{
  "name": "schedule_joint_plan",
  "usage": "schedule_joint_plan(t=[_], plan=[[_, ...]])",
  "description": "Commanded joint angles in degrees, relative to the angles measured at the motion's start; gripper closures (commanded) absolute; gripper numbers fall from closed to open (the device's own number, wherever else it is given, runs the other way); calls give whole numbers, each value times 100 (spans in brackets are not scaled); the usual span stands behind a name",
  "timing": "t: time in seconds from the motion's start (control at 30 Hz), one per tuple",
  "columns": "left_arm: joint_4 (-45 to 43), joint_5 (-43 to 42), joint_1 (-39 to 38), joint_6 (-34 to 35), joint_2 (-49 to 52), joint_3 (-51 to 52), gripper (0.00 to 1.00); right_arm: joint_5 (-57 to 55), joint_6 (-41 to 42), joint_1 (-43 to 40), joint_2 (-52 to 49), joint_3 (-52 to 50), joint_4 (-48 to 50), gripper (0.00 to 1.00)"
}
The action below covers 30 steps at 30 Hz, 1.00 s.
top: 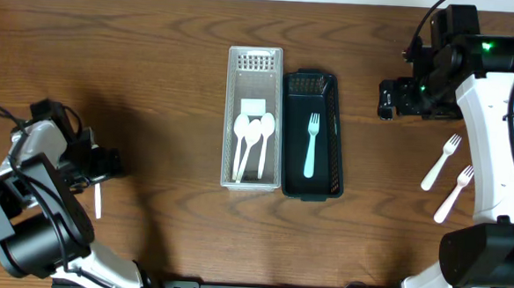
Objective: Pack container
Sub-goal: 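Move left gripper back and grasp the last white spoon, then carry spoon over white basket and release it with left gripper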
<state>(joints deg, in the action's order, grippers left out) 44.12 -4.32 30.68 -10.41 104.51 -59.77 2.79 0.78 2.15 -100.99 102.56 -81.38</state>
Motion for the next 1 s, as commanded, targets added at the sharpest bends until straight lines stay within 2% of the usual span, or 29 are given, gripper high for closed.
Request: schedule_joint_plan(t=[0.0, 0.13, 0.27, 0.37, 0.4, 0.53, 0.73, 0.97], plan=[[-57, -538, 76, -310, 229, 42, 2, -131, -85, -48, -28, 35, -4, 1], [-92, -579, 76, -304, 387, 42, 0, -131, -85, -48, -28, 35, 42, 1], [-87, -625, 76, -240, 415, 42, 14, -131, -87, -48, -28, 35, 79, 1], [-85, -667, 76, -240, 415, 42, 31, -131, -85, -48, -28, 35, 76, 1], [-85, -667, 76, -240, 415, 42, 41, -131, -85, -48, -28, 35, 76, 1], [-72, -669, 76, -236, 415, 42, 66, -131, -90, -48, -28, 35, 72, 1], [-72, -671, 76, -76, 415, 42, 94, -133, -133, -48, -28, 35, 55, 1], [-72, -680, 74, 240, 413, 15, 94, -131, -166, -48, -28, 35, 24, 1]])
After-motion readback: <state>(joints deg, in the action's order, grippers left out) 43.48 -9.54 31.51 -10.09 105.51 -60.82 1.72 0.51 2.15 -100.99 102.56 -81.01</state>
